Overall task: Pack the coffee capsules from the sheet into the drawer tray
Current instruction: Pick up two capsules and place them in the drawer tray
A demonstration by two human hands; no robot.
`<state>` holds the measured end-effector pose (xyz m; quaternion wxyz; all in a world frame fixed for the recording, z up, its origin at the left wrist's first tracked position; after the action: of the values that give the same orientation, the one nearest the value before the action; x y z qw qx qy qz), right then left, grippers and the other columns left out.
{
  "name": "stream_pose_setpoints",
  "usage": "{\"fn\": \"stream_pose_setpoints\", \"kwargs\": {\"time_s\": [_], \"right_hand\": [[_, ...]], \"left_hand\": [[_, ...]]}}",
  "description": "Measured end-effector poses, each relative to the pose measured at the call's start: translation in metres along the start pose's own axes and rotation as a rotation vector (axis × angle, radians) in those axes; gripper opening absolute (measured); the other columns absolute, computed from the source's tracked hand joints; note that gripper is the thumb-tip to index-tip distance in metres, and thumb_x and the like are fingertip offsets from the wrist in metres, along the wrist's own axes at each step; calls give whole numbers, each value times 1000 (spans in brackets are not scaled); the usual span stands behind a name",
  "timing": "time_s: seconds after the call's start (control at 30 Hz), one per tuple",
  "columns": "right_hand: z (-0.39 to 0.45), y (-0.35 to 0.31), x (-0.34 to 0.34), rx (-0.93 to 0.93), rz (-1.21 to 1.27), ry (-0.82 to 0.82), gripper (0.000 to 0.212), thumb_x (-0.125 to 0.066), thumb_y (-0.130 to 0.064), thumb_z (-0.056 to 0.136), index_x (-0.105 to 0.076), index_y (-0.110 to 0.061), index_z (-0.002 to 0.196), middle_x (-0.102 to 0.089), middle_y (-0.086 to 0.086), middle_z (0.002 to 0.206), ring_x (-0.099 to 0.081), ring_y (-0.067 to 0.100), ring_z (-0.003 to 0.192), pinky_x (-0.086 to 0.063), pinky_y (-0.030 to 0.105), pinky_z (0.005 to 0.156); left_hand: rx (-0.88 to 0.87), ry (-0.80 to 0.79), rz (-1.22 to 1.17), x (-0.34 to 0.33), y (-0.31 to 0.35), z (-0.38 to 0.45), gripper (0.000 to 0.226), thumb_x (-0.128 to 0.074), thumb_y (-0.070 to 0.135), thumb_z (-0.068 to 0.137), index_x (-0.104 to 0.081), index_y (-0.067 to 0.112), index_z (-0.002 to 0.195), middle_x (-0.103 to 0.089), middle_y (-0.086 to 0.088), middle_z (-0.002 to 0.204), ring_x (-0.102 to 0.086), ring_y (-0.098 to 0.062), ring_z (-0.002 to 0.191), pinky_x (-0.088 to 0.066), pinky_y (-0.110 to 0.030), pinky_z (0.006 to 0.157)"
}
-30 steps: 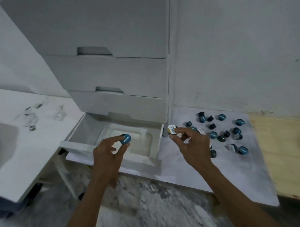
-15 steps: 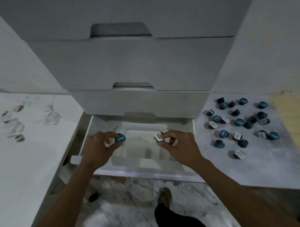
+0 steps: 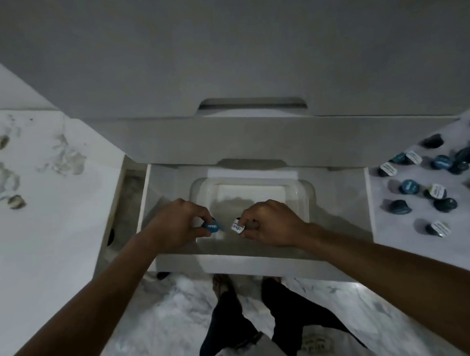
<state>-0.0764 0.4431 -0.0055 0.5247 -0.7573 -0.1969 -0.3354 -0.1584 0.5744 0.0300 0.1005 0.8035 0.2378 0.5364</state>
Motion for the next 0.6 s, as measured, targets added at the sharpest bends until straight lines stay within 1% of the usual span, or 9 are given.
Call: {"fn": "stream_pose_setpoints", "kwargs": {"time_s": [0.03, 0.1, 0.17, 0.2, 0.27, 0.37, 0.5, 0.6], "right_hand": [[4, -1, -6, 18, -6, -9, 19, -72, -37, 84, -73, -28, 100, -51, -20, 70, -50, 4, 69, -44, 27, 63], [10, -2, -17, 50, 8, -11, 17, -73, -35, 84, -74, -27, 99, -60, -16, 75, -52, 6, 69, -41, 26, 61], [12, -1, -26, 80, 11, -19, 16, -73, -35, 84, -74, -27, 98, -67, -10, 80, -59, 11, 73, -45, 27, 62], [12, -1, -29, 96, 2, -16, 15, -73, -35, 84, -74, -27, 97, -69, -9, 81, -61, 12, 75, -49, 29, 63], [13, 0, -33, 132, -11, 5, 14, -73, -35, 84, -74, -25, 95, -70, -8, 83, -63, 13, 76, -53, 33, 61], [15, 0, -35, 181, -24, 40, 15, -71, -34, 86, -74, -22, 94, -72, -7, 86, -63, 12, 76, -54, 34, 59], [17, -2, -37, 213, -10, 70, 15, -70, -33, 87, -74, -20, 93, -74, -4, 92, -68, 15, 83, -56, 36, 61], [16, -2, -38, 220, -4, 67, 16, -67, -33, 88, -72, -19, 91, -74, -4, 94, -68, 15, 85, -56, 36, 62]], "left_hand": [[-19, -35, 13, -4, -3, 5, 21, -77, 36, 80, -75, 31, 100, -72, 18, 93, -50, 6, 66, -45, -19, 71], [-49, -122, 10, -14, -7, 12, 20, -75, 38, 82, -73, 31, 101, -73, 16, 100, -55, 5, 76, -51, -25, 80], [-64, -191, 8, -23, -11, 16, 18, -73, 39, 83, -72, 33, 100, -72, 16, 102, -60, 0, 84, -53, -31, 82], [-67, -211, 18, -26, -12, 18, 16, -72, 39, 84, -72, 34, 100, -72, 16, 101, -61, -1, 85, -53, -31, 81], [-72, -226, 23, -30, -15, 20, 15, -71, 37, 85, -72, 33, 100, -72, 14, 101, -62, -4, 86, -53, -29, 80], [-65, -252, 15, -34, -19, 22, 17, -71, 36, 86, -72, 31, 102, -73, 12, 101, -64, -7, 88, -54, -32, 81], [-56, -280, -14, -39, -21, 26, 16, -73, 33, 84, -74, 30, 99, -74, 11, 98, -63, -6, 85, -52, -27, 76], [-62, -283, -67, -41, -23, 27, 15, -77, 30, 80, -76, 28, 95, -75, 9, 97, -65, -7, 85, -53, -33, 79]]}}
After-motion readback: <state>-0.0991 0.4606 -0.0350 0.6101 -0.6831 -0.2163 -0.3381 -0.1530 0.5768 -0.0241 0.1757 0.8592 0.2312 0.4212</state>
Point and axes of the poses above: each hand's wrist, its own z-axis towards the middle knuckle, its own x-axis out of the back of the hand, y = z × x, the point moved 9 cm from there along z, towards the middle knuckle
